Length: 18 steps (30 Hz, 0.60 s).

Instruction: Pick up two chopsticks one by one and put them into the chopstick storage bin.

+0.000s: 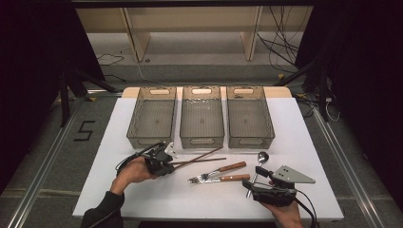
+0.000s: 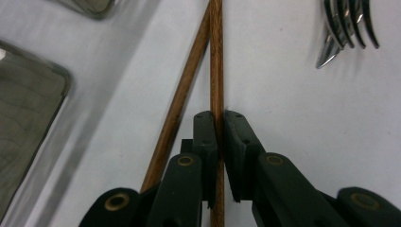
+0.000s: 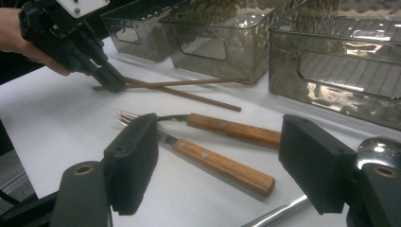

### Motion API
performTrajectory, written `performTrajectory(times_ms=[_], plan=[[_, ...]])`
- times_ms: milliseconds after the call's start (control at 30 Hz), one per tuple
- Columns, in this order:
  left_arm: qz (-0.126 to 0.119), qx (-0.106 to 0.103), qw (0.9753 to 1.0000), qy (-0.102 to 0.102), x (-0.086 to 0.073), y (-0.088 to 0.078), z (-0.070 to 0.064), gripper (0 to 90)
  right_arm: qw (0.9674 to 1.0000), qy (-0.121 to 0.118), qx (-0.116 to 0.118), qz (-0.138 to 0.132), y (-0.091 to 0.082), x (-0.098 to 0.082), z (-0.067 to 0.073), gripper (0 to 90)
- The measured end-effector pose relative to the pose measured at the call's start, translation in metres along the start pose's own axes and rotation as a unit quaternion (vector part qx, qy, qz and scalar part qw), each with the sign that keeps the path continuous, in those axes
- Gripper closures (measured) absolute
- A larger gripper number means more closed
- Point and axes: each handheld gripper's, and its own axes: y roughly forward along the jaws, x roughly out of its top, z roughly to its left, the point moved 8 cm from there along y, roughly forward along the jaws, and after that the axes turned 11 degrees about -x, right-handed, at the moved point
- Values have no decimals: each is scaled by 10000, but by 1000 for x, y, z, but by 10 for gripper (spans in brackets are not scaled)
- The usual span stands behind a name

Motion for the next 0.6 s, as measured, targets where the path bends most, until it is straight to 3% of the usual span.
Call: performTrajectory(times_ms=[67,367,600], plan=[[-98,18,9999,-49,1,-1,-2,835,10000,10,-1,7,0,0,0,299],[-248,-18,9995,204,5,-18,-13,836,10000,-10,6,11,0,0,0,299],[-743,41,9972,76,10,-39,-16,836,10000,-4,5,-2,0,0,0,299]])
